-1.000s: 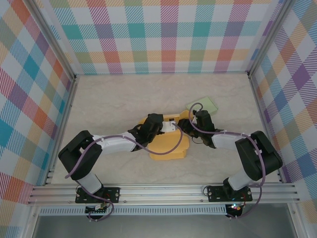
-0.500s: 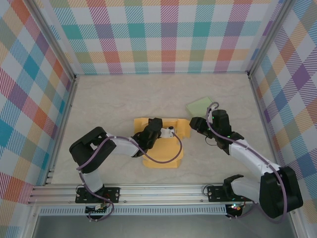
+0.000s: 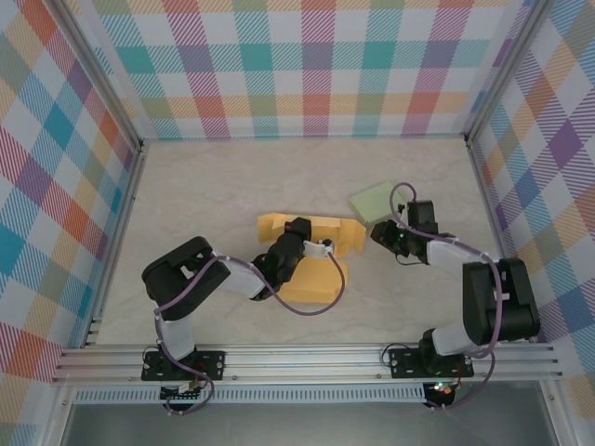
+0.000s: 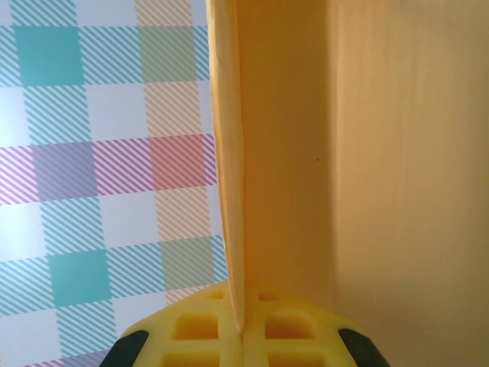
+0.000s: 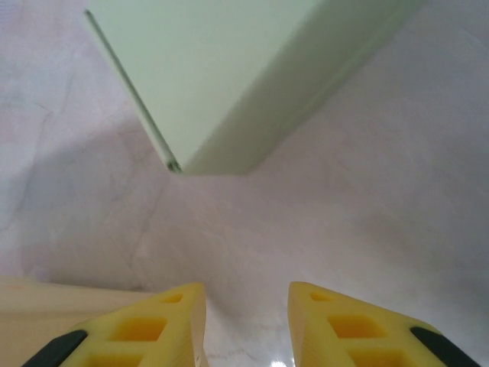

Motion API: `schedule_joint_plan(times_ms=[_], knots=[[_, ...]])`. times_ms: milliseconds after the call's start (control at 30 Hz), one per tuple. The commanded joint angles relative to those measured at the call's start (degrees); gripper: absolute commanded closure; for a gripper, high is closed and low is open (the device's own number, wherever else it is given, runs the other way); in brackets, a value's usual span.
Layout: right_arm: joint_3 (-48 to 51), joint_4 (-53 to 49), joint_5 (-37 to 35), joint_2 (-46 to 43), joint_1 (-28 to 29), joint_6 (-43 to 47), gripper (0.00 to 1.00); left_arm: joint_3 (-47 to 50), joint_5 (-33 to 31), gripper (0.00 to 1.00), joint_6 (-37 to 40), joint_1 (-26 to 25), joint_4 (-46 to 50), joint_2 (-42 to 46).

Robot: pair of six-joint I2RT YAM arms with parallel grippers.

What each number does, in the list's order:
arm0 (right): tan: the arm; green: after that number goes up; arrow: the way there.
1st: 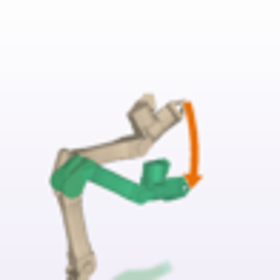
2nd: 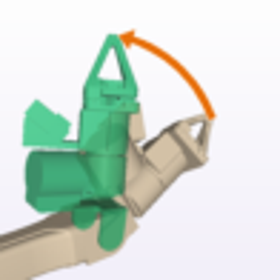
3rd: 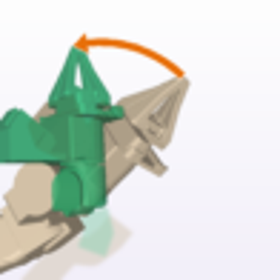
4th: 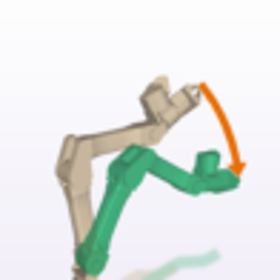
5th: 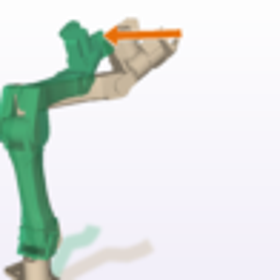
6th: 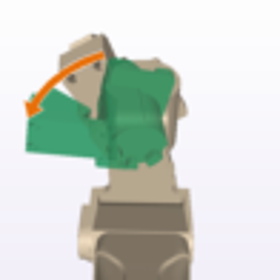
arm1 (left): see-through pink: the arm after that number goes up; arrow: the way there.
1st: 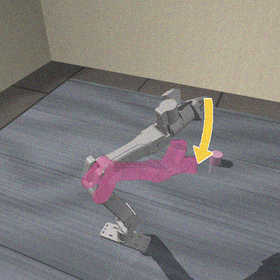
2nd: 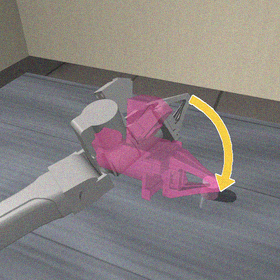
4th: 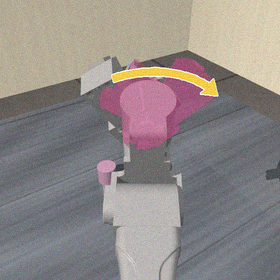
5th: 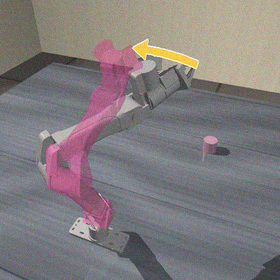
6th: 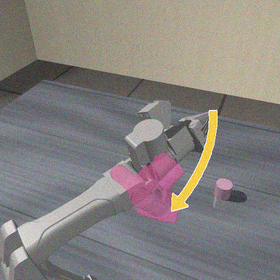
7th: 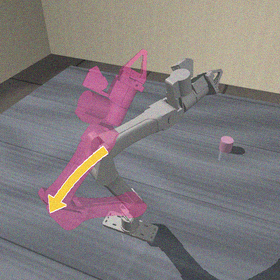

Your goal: Fold the paper box

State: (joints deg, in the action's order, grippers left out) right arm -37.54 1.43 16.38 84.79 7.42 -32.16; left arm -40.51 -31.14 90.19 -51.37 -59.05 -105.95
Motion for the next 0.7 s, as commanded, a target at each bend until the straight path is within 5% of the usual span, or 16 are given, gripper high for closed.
schedule_joint_plan(times_ms=[0, 667], knots=[[-3.4, 6.1, 5.1, 2.6, -0.3, 4.3, 0.66, 1.0, -0.8, 1.0, 2.5, -1.1, -5.4, -1.6], [7.0, 13.8, 8.5, -3.0, 5.7, 8.7, 0.59, 2.0, -2.0, 1.0, 6.8, -1.8, -14.0, -6.9]])
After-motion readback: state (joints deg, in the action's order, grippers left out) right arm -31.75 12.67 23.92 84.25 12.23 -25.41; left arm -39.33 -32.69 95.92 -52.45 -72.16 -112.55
